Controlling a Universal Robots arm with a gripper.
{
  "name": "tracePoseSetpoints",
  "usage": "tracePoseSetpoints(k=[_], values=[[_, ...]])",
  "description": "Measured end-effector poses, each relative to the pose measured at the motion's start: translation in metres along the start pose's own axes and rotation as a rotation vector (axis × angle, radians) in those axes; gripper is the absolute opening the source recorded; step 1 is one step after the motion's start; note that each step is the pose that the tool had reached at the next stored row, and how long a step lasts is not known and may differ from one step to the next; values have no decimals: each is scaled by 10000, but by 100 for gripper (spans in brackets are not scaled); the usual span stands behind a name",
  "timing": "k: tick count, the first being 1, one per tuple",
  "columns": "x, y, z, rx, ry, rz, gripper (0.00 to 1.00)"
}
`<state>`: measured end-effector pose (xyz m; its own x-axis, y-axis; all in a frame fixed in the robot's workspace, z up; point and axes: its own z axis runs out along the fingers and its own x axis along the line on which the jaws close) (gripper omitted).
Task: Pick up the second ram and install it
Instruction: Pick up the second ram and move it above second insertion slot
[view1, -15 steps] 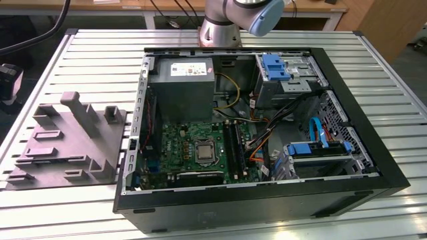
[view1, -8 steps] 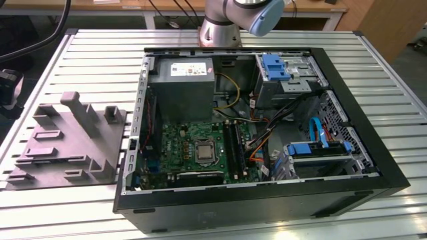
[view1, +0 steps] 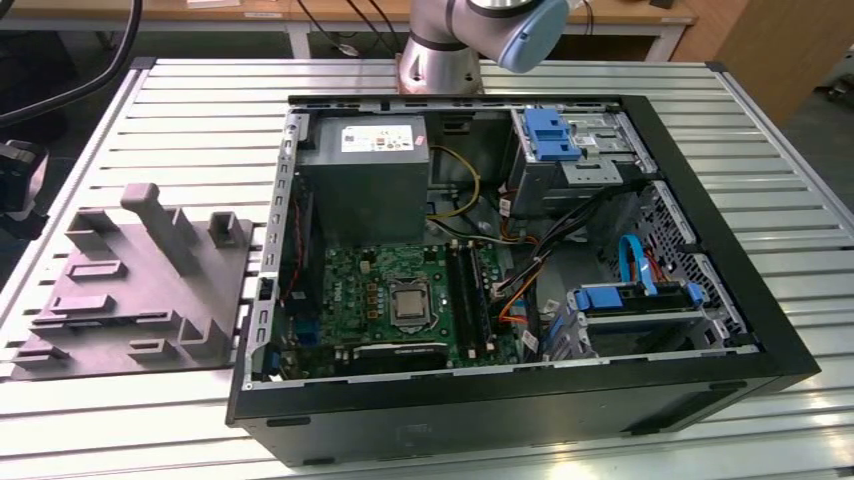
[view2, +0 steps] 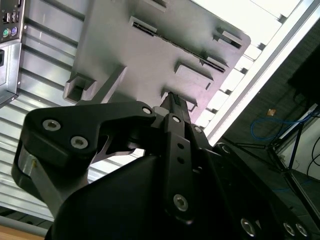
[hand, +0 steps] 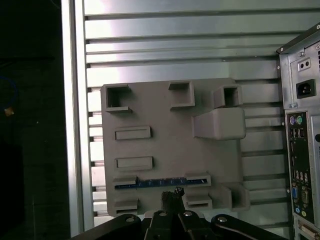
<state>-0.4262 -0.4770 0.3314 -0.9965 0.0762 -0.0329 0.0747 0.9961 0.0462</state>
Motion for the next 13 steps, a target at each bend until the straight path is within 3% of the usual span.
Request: tracePoseSetpoints(k=[9, 13], values=[[0, 0, 2, -2, 2, -56, 10], [0, 0, 3, -20, 28, -614, 10]])
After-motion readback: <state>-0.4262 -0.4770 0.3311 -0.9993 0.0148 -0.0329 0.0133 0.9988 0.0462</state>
